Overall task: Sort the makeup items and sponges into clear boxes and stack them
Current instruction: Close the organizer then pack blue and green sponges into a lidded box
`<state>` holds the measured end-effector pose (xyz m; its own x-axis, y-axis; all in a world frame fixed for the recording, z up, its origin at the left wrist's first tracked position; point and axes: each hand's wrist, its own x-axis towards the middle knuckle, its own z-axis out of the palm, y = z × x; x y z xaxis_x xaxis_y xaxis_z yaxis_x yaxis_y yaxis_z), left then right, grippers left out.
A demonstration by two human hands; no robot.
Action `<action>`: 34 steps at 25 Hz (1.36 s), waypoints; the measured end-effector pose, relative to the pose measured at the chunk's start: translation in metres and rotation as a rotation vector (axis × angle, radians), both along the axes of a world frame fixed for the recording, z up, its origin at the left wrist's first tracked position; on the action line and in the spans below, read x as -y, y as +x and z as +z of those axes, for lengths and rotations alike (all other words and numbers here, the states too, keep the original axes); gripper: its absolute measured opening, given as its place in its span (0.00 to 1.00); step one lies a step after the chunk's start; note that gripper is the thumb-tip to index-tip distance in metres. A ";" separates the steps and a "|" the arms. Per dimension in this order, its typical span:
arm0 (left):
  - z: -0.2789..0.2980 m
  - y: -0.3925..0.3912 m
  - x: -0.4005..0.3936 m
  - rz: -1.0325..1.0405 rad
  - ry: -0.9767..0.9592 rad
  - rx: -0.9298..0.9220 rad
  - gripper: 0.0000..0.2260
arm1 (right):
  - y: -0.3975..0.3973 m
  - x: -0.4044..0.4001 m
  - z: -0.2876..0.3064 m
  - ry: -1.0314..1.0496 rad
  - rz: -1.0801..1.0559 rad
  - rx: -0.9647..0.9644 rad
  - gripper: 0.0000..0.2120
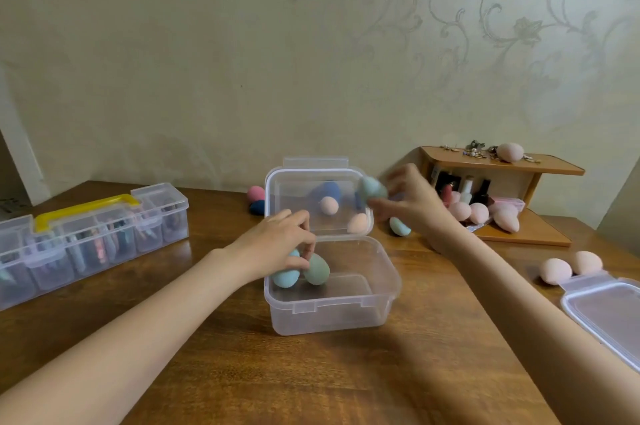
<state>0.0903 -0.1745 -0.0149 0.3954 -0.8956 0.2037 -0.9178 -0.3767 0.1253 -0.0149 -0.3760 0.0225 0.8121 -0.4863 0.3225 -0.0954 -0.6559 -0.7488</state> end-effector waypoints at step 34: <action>0.003 -0.014 0.018 -0.088 0.166 0.160 0.17 | 0.019 0.065 -0.062 -0.609 -0.046 -0.671 0.18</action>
<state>0.0759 -0.1922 -0.0120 0.2887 -0.9517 0.1046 -0.9513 -0.2975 -0.0807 0.0036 -0.4411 -0.0392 0.9061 -0.4230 0.0006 -0.4224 -0.9049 -0.0517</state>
